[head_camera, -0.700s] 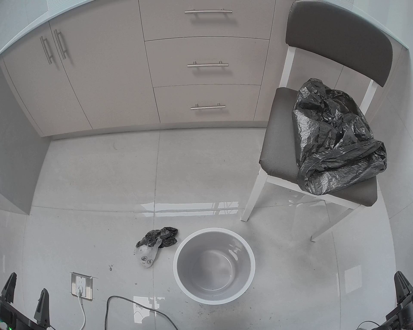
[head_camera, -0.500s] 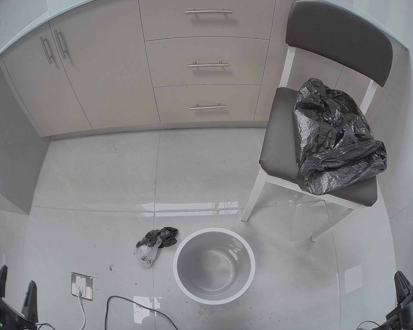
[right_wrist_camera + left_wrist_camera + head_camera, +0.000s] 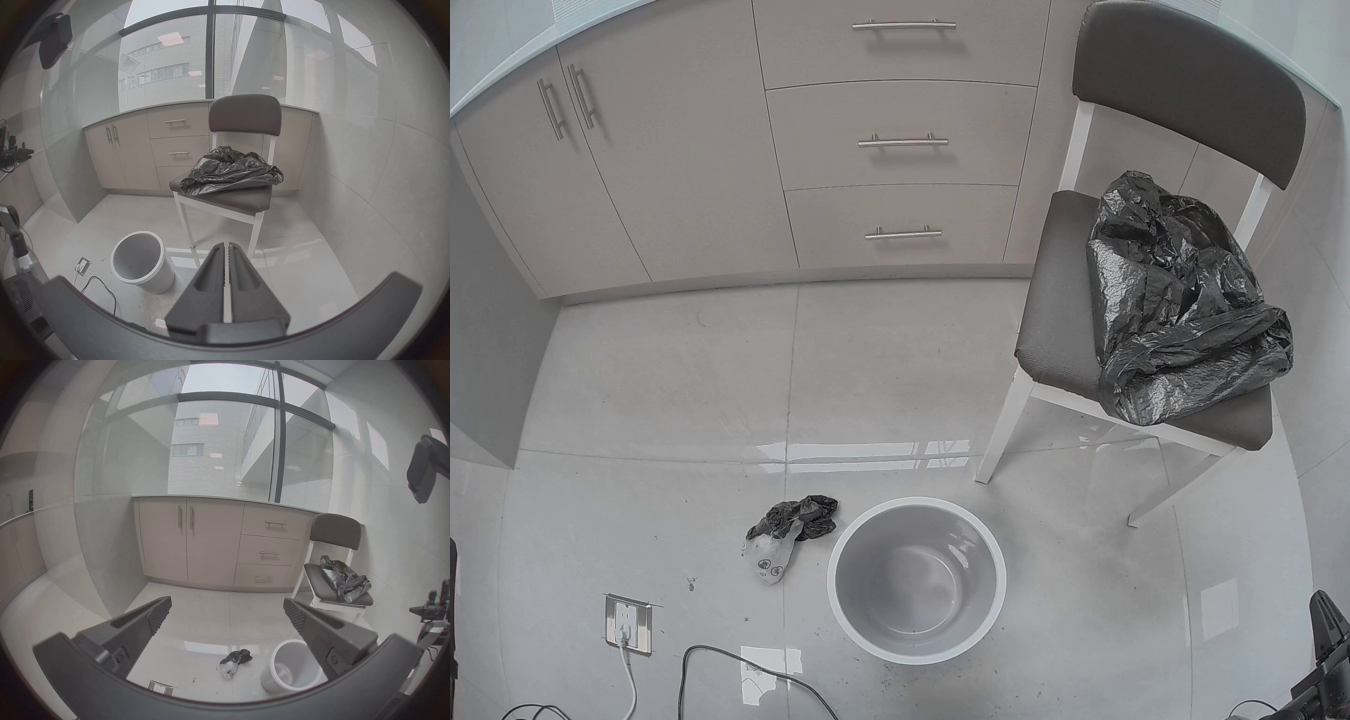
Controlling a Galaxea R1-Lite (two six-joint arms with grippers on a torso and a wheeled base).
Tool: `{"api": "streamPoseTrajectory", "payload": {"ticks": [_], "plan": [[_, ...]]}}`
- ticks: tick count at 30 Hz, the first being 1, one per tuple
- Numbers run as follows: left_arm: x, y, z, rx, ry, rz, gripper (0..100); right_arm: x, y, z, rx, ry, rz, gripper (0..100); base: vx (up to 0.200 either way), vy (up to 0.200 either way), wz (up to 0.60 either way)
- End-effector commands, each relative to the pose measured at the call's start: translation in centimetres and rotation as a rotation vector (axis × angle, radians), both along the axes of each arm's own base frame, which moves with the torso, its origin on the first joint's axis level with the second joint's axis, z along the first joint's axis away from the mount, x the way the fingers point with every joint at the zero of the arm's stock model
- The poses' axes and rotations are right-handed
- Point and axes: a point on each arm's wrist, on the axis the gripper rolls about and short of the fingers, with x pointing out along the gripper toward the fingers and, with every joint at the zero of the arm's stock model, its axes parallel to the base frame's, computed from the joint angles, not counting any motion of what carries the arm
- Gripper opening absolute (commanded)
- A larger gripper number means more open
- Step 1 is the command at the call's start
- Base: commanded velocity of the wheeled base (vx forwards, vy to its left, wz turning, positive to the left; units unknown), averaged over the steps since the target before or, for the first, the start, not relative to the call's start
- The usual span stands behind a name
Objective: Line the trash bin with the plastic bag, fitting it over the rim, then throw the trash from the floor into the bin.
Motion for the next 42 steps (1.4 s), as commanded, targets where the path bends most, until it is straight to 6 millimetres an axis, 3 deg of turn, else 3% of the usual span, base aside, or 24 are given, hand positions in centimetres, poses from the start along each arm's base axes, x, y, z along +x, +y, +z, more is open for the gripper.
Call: {"api": "streamPoseTrajectory", "payload": {"ticks": [1, 6, 14, 15, 17, 18, 19, 20, 21, 23, 26, 27, 28, 29, 30, 32, 33, 34, 35, 38, 39, 42], "plan": [[1.6, -0.1, 1.8, 0.004, 0.058, -0.046, 100, 0.0, 0.0, -0.5, -0.001, 0.0, 0.001, 0, 0.0, 0.0, 0.0], [2.7, -0.2, 2.7, 0.006, 0.096, -0.073, 100, 0.0, 0.0, -0.5, -0.001, -0.002, 0.003, 0, 0.0, 0.0, 0.0], [3.1, -0.3, 1.9, 0.001, 0.133, -0.103, 100, 0.0, 0.0, -0.5, 0.002, -0.003, 0.0, 0, 0.0, 0.0, 0.0], [3.1, -0.3, 1.9, 0.001, 0.136, -0.103, 100, -0.3, 0.0, 1.2, 0.026, -0.083, -0.014, 0, 0.0, 0.0, 0.0], [3.2, -0.3, 1.8, 0.0, 0.141, -0.106, 100, -3.3, -0.4, 12.1, 0.238, -0.405, 0.036, 0, 0.0, 0.0, 0.0], [3.3, -0.3, 1.9, 0.0, 0.147, -0.111, 100, -3.8, -0.8, 16.3, 0.343, -0.438, 0.06, 0, 0.0, 0.0, 0.0], [3.5, -0.3, 2.0, 0.0, 0.152, -0.117, 100, -3.7, -1.0, 18.2, 0.341, -0.427, 0.063, 0, 0.0, 0.0, 0.0], [3.6, -0.3, 2.0, 0.0, 0.155, -0.117, 100, -3.6, -1.0, 18.5, 0.336, -0.424, 0.062, 0, 0.0, 0.0, 0.0], [3.6, -0.3, 2.1, 0.0, 0.155, -0.123, 100, -3.2, -1.1, 20.8, 0.189, -0.386, 0.059, 0, 0.0, 0.0, 0.0], [3.3, -0.3, 2.1, 0.001, 0.141, -0.124, 100, -2.2, -1.1, 21.2, 0.145, -0.35, 0.085, 0, 0.0, 0.0, 0.0], [3.6, -0.3, 2.2, 0.001, 0.152, -0.127, 100, 1.5, -0.5, 22.0, 0.192, -0.256, 0.179, 0, 0.0, 0.0, 0.0], [3.7, -0.3, 2.2, 0.001, 0.153, -0.127, 100, 1.8, -0.4, 22.0, 0.196, -0.248, 0.185, 0, 0.0, 0.0, 0.0], [4.0, -0.3, 2.4, 0.005, 0.164, -0.13, 100, 3.8, 0.2, 21.7, 0.233, -0.184, 0.221, 0, 0.0, 0.0, 0.0], [4.0, -0.3, 2.4, 0.005, 0.164, -0.13, 100, 3.8, 0.2, 21.7, 0.233, -0.184, 0.221, 0, 0.0, 0.0, 0.0], [4.9, -0.4, 3.1, 0.007, 0.188, -0.136, 100, 6.4, 1.2, 21.4, 0.304, -0.122, 0.236, 0, 0.0, 0.0, 0.0], [5.8, -0.4, 3.8, 0.003, 0.207, -0.138, 100, 8.0, 1.7, 21.2, 0.336, -0.108, 0.235, 0, 0.0, 0.0, 0.0], [7.0, -0.5, 4.5, 0.001, 0.236, -0.136, 100, 9.9, 2.4, 20.9, 0.351, -0.098, 0.238, 0, 0.0, 0.0, 0.0], [7.0, -0.5, 4.5, 0.001, 0.236, -0.136, 100, 9.9, 2.4, 20.9, 0.351, -0.098, 0.238, 0, 0.0, 0.0, 0.0], [8.8, -0.5, 5.2, 0.001, 0.271, -0.136, 100, 12.0, 3.1, 20.6, 0.366, -0.103, 0.235, 0, 0.0, 0.0, 0.0], [11.7, -0.9, 6.4, 0.013, 0.29, -0.162, 100, 14.3, 3.8, 19.5, 0.373, -0.097, 0.229, 0, 0.0, 0.0, 0.0], [11.7, -0.9, 6.4, 0.013, 0.29, -0.162, 100, 14.3, 3.8, 19.5, 0.373, -0.097, 0.229, 0, 0.0, 0.0, 0.0], [15.8, -2.6, 8.3, 0.038, 0.286, -0.224, 100, 15.8, 4.3, 18.1, 0.377, -0.08, 0.225, 0, 0.0, 0.0, 0.0]]}}
